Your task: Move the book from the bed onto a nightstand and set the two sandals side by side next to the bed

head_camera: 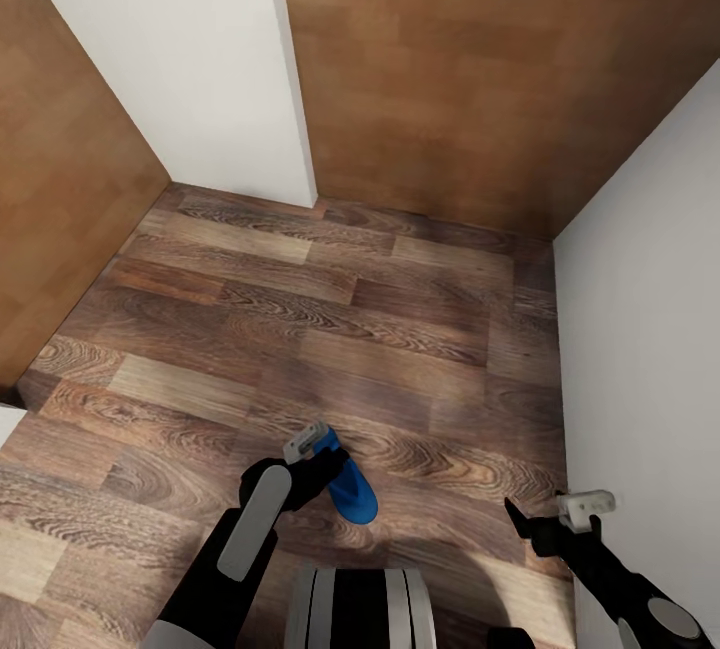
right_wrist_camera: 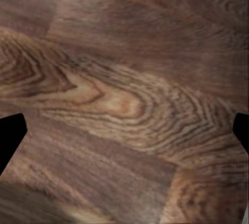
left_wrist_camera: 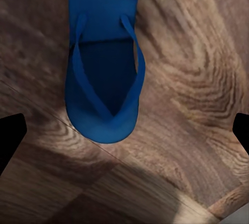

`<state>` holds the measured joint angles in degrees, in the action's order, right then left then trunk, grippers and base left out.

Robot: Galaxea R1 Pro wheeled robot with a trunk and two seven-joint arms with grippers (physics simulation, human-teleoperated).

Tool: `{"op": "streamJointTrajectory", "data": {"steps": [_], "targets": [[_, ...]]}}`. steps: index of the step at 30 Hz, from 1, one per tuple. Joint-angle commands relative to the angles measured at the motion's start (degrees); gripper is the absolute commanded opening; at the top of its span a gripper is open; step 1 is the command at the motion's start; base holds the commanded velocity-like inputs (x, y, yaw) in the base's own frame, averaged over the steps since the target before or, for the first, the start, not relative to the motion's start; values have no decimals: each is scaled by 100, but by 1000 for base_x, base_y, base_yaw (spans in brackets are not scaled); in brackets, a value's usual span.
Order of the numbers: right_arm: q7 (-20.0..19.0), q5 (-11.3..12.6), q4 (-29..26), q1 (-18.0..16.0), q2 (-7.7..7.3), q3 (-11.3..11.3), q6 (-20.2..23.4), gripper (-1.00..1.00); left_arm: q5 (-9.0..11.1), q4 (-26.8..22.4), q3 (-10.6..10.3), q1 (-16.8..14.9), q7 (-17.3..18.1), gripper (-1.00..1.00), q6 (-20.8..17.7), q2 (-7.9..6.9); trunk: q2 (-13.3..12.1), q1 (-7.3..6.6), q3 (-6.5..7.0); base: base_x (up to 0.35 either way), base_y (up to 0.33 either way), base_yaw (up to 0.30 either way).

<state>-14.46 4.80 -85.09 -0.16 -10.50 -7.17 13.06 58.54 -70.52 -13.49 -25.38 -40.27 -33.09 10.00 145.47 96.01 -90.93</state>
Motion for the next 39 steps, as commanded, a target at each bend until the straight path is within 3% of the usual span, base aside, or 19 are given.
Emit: {"op": "streamJointTrajectory", "data": {"steps": [1, 3, 8, 12, 22, 26, 28, 31, 39], "targets": [[-23, 48, -23, -2, 54, 74, 39, 100, 50, -7, -5, -2, -52, 100, -3, 0, 1, -1, -3, 0, 0, 0], [-22, 48, -36, -2, 143, 131, 39, 100, 51, -7, -10, -2, -48, 100, -4, 0, 1, -1, -3, 0, 0, 0], [-18, 40, -88, -2, 603, 216, 39, 100, 51, -6, -85, -2, -51, 100, -1, 0, 1, -1, -3, 0, 0, 0], [-19, 39, -157, -7, 744, 229, 37, 100, 52, -6, -110, -2, -51, 100, -5, 0, 1, -1, -3, 0, 0, 0], [-18, 25, -197, -10, 785, 233, -190, 100, 52, -6, -252, -2, -52, 100, -13, 0, 1, -1, -3, 0, 0, 0], [-16, 9, -200, -10, 775, 230, -635, 100, 52, 0, -277, -2, -48, 100, -13, 0, 1, -1, -3, 0, 0, 0], [-15, 5, -200, -10, 770, 226, -1210, 100, 52, 2, -287, -2, -51, 100, -13, 0, 1, -1, -3, 0, 0, 0], [-14, 4, -201, -14, 769, 224, -1352, 100, 52, 9, -288, -2, -48, 100, -13, 0, 1, -1, -3, 0, 0, 0], [-13, 3, -209, -27, 768, 209, -1401, 100, 52, 11, -294, -2, -51, 100, -13, 0, 12, 20, -181, 0, 0, 0]]}}
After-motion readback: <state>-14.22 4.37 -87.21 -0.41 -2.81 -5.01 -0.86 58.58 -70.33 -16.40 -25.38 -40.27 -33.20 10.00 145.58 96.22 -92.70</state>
